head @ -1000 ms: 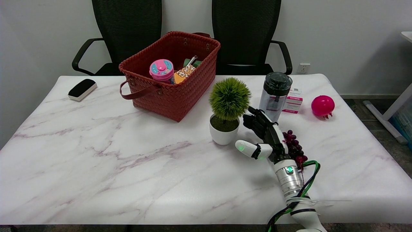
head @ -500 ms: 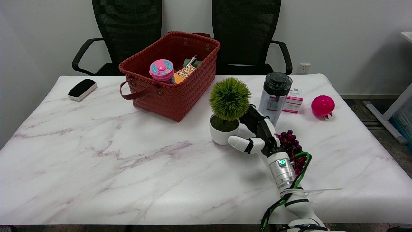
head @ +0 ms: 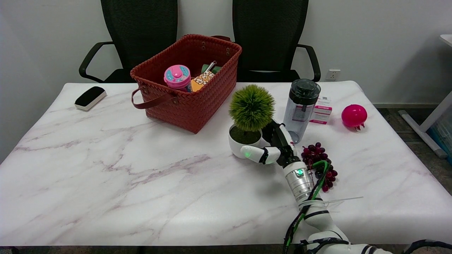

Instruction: Pick up the potted plant.

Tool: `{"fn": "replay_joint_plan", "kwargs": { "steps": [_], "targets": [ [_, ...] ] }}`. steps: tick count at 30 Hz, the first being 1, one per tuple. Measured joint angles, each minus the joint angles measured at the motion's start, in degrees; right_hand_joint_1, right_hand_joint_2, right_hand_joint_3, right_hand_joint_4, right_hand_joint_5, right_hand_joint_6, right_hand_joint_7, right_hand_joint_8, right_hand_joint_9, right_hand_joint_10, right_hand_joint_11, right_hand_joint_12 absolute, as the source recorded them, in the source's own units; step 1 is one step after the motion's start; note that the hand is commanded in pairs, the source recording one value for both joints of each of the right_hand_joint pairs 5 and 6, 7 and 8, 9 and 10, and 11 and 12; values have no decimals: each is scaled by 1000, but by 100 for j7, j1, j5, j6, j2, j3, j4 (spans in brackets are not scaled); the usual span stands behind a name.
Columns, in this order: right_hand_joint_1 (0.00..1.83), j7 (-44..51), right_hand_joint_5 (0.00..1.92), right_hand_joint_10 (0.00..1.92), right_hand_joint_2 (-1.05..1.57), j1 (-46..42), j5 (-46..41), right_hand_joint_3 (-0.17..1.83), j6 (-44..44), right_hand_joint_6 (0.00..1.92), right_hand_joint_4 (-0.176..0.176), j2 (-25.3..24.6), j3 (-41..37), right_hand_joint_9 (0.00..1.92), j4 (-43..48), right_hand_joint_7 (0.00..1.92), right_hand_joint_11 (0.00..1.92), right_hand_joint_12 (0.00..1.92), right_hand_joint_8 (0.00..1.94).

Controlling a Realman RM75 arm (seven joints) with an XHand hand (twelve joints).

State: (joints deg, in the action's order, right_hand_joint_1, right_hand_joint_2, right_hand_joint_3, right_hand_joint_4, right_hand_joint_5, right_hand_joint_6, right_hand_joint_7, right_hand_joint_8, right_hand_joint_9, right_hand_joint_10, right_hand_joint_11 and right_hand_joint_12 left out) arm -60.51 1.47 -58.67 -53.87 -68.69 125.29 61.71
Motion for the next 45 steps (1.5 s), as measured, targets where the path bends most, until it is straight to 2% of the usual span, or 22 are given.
{"fn": "replay_joint_plan", "kwargs": {
  "steps": [23,27,32,45],
  "targets": [
    [1078,-176,325,426,-154,270,178,711,240,325,0,-137,19,426,-399,464,373,373,464],
    [1093,-186,285,424,-155,300,191,667,261,285,0,-166,21,424,-459,462,367,367,462],
    [1157,-194,269,423,-68,335,198,543,283,269,0,-196,22,423,-528,461,347,347,461],
    [1251,-202,218,432,242,384,204,418,324,218,0,-237,25,432,-618,458,298,298,458]
  ]
}}
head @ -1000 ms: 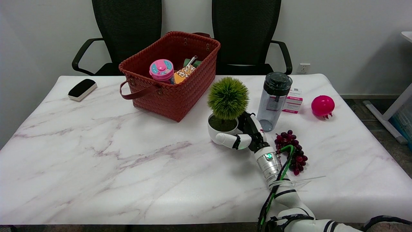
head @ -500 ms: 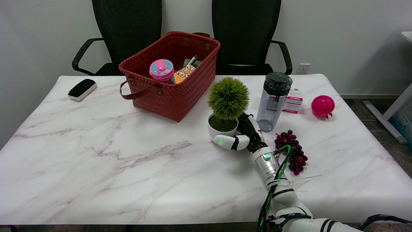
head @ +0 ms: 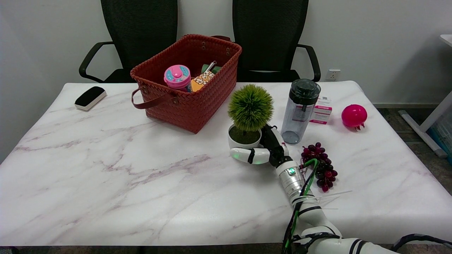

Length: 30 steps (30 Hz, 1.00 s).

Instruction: Pick up the potted plant.

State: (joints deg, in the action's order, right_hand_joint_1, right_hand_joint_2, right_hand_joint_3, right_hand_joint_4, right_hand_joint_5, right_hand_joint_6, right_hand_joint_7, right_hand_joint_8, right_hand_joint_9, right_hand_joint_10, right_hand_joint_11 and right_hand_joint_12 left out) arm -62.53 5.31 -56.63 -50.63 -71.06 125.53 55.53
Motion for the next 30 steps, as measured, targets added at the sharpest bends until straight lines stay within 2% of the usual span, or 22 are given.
{"fn": "replay_joint_plan", "kwargs": {
  "steps": [8,14,23,30],
  "targets": [
    [1299,-2,318,442,382,11,0,563,12,318,0,-13,-11,442,-34,463,279,279,463],
    [1321,-5,402,517,577,15,0,499,18,402,0,-18,-20,517,-62,473,564,564,473],
    [1325,-8,613,726,706,22,-1,574,18,613,0,-21,-31,726,-88,542,728,728,542],
    [1335,-8,670,862,747,22,-3,585,19,670,0,-23,-34,862,-100,652,807,807,652]
  ]
}}
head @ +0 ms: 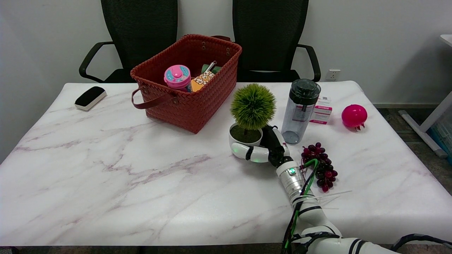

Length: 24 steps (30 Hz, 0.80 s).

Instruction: Pick up the potted plant.

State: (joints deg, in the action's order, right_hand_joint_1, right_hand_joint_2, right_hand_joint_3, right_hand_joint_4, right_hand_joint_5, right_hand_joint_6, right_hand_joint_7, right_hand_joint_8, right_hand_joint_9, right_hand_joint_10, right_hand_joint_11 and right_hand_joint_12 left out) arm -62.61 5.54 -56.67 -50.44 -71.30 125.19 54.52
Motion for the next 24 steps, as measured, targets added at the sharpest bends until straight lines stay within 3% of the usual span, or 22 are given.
{"fn": "replay_joint_plan", "kwargs": {
  "steps": [9,24],
  "targets": [
    [1347,3,693,1003,774,-1,1,559,-54,693,0,-2,-1,1003,3,817,902,902,817],
    [1350,16,721,1057,815,27,57,551,-247,721,0,-4,-2,1057,207,904,932,932,904]
  ]
}}
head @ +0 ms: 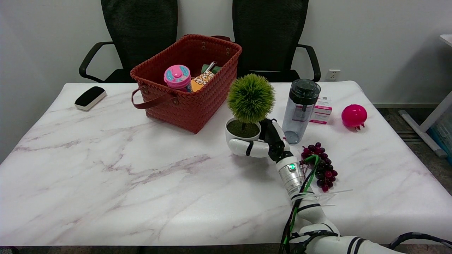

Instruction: Pick up the potted plant.

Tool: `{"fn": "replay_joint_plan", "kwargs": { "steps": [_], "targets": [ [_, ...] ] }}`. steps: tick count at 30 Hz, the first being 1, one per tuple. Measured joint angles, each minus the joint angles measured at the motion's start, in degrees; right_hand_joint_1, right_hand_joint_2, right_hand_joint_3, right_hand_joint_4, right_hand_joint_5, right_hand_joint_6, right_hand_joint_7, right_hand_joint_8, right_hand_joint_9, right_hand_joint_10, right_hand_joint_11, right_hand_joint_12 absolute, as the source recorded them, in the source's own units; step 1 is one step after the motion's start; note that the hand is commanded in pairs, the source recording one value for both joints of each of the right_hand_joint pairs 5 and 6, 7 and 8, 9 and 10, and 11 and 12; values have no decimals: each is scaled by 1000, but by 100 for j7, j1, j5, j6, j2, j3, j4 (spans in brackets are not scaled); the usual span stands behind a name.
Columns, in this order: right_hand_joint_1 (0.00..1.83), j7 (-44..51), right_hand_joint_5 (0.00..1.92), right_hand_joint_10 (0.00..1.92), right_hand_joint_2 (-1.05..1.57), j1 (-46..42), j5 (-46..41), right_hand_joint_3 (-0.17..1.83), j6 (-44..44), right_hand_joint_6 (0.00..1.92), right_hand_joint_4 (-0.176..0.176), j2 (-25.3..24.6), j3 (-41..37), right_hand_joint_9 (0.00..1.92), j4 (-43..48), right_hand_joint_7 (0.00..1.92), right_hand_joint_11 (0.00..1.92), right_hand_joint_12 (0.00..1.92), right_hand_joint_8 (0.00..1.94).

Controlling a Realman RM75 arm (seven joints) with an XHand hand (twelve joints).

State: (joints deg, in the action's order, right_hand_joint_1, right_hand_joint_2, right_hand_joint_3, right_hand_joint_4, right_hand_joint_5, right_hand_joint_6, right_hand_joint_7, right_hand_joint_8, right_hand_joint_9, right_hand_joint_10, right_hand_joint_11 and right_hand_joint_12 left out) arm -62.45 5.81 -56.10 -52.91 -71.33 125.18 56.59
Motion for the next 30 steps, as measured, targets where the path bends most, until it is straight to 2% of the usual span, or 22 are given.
{"fn": "replay_joint_plan", "kwargs": {
  "steps": [23,30],
  "targets": [
    [1351,25,797,1121,926,391,288,504,-25,797,0,48,-56,1121,641,1062,943,943,1062],
    [1351,27,807,1127,935,601,411,506,326,807,0,127,-277,1127,961,1072,950,950,1072]
  ]
}}
